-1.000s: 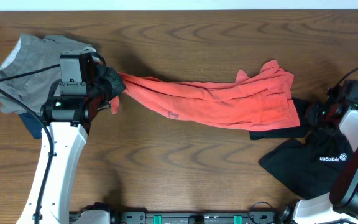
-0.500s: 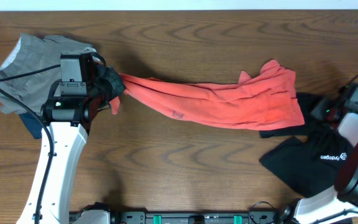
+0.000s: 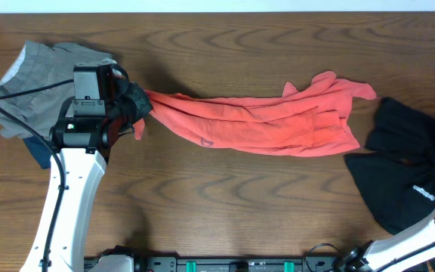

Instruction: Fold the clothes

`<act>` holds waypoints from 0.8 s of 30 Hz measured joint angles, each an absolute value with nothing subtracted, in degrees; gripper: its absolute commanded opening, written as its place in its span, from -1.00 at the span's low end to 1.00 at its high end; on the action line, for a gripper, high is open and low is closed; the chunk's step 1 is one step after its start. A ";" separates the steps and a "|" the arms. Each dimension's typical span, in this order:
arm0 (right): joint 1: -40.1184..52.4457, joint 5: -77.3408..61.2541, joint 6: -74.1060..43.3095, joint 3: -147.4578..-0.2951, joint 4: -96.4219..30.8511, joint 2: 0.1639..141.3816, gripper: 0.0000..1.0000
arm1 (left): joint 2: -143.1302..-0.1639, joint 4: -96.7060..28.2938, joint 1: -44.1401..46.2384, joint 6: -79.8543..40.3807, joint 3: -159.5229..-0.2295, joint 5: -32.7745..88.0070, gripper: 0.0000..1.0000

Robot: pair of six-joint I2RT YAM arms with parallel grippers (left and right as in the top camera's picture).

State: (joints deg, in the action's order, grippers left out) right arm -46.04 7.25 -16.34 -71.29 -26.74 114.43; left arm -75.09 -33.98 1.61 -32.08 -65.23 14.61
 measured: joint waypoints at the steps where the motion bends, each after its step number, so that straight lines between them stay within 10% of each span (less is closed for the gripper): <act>1: -46.54 8.36 -16.38 -71.83 -28.27 114.65 -0.97 | -75.09 -33.98 1.61 -32.08 -65.23 14.61 -0.88; 5: -47.66 15.22 -18.46 -74.48 -35.68 115.50 -0.92 | -75.09 -34.00 1.61 -32.08 -65.23 14.61 -0.88; 14: -46.87 8.10 -16.95 -83.70 -40.66 116.05 0.01 | -75.09 -34.04 1.61 -32.05 -65.23 14.61 -0.87; 24: -30.85 -7.70 -8.36 -90.45 -47.35 103.20 -0.01 | -75.11 -27.59 1.96 -26.83 -65.23 13.82 -0.88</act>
State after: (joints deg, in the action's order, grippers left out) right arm -30.85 -7.70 -8.36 -90.45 -47.35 103.20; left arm -75.11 -27.59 1.96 -26.83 -65.23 13.82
